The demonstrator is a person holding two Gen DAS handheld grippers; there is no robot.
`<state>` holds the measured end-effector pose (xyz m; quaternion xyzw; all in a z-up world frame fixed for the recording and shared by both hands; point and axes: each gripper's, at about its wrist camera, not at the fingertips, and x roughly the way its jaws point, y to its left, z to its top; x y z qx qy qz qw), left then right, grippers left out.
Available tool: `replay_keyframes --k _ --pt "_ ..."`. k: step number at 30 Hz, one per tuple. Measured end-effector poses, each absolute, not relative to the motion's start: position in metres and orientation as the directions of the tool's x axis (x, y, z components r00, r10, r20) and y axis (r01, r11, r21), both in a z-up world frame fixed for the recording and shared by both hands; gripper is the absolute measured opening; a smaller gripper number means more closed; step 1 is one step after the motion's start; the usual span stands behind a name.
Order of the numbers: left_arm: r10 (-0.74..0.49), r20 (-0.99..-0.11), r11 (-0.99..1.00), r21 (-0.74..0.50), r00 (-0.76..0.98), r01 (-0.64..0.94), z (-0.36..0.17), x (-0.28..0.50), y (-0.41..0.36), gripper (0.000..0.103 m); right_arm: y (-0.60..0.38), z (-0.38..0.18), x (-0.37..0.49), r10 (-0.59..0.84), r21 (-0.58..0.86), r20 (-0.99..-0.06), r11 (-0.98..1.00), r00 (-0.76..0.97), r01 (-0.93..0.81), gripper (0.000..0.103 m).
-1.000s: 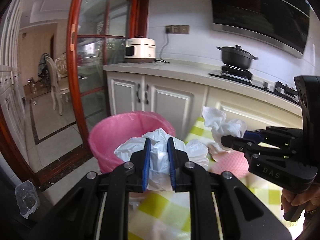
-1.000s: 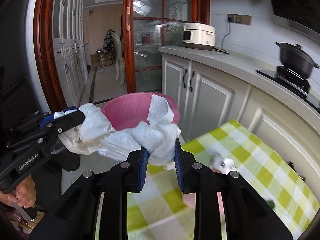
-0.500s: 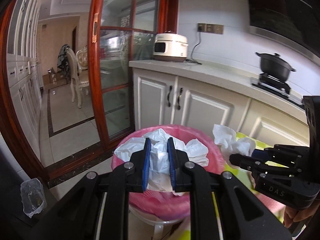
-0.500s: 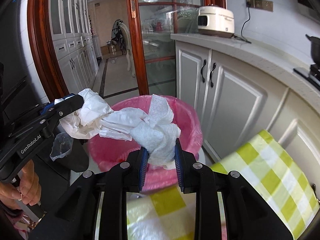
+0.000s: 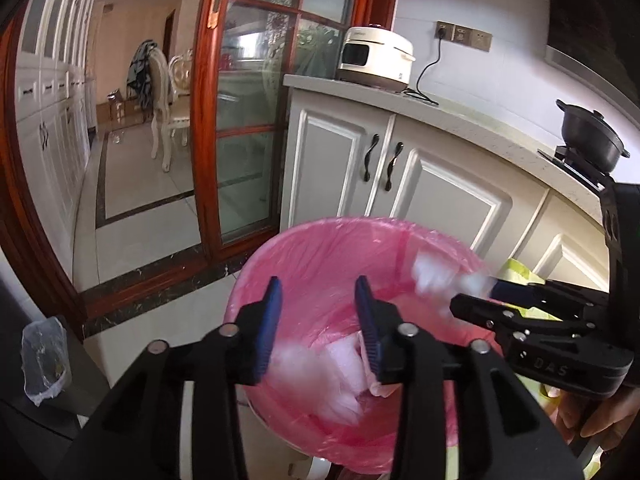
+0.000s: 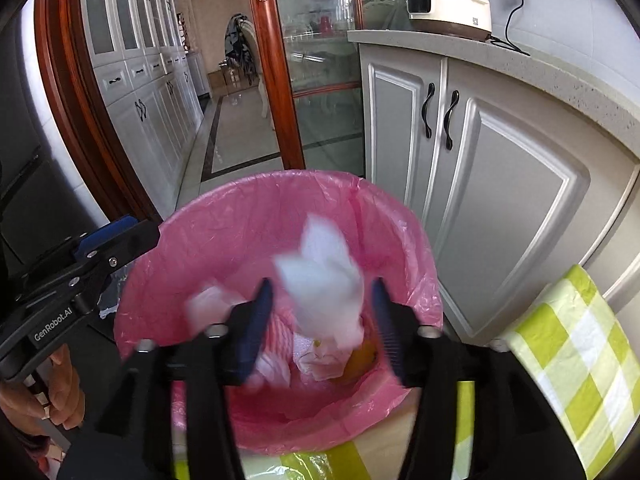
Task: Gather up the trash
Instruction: 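Open both grippers to drop the bag and tissue into the bin, then grasp the white foam block with the left gripper while the right grasps a white tissue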
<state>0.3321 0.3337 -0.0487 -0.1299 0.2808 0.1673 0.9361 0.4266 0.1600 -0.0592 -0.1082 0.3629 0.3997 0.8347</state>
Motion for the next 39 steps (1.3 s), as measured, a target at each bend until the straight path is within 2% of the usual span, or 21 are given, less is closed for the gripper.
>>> replay_keyframes --k 8,12,14,17,25,32,39 --pt "0.287 -0.526 0.902 -0.132 0.800 -0.411 -0.032 0.294 0.322 0.062 0.134 -0.044 0.398 0.579 0.078 -0.674 0.674 0.459 -0.735 0.054" --pt "0.314 -0.489 0.907 -0.100 0.814 -0.410 -0.017 0.266 0.293 0.082 0.100 -0.031 0.367 0.581 0.084 -0.651 0.694 0.489 -0.715 0.053" --pt "0.308 -0.474 0.910 -0.106 0.825 -0.401 -0.010 0.253 0.277 0.088 0.083 -0.027 0.351 0.577 0.081 -0.643 0.706 0.504 -0.704 0.054" --pt "0.295 -0.460 0.918 -0.105 0.838 -0.382 -0.006 0.231 0.249 0.098 0.053 -0.023 0.326 0.562 0.067 -0.624 0.731 0.543 -0.680 0.063" --pt "0.178 -0.493 0.970 -0.056 0.852 -0.236 -0.030 0.197 0.156 0.098 -0.040 -0.037 0.264 0.486 0.060 -0.596 0.821 0.639 -0.568 0.068" --pt "0.020 -0.552 0.990 -0.105 0.833 -0.093 -0.059 0.190 0.084 0.098 -0.132 -0.061 0.227 0.382 0.093 -0.611 0.905 0.694 -0.416 0.068" --pt "-0.067 -0.580 0.994 -0.112 0.812 0.002 -0.078 0.204 0.029 0.098 -0.199 -0.087 0.223 0.276 0.094 -0.644 0.954 0.714 -0.285 0.068"
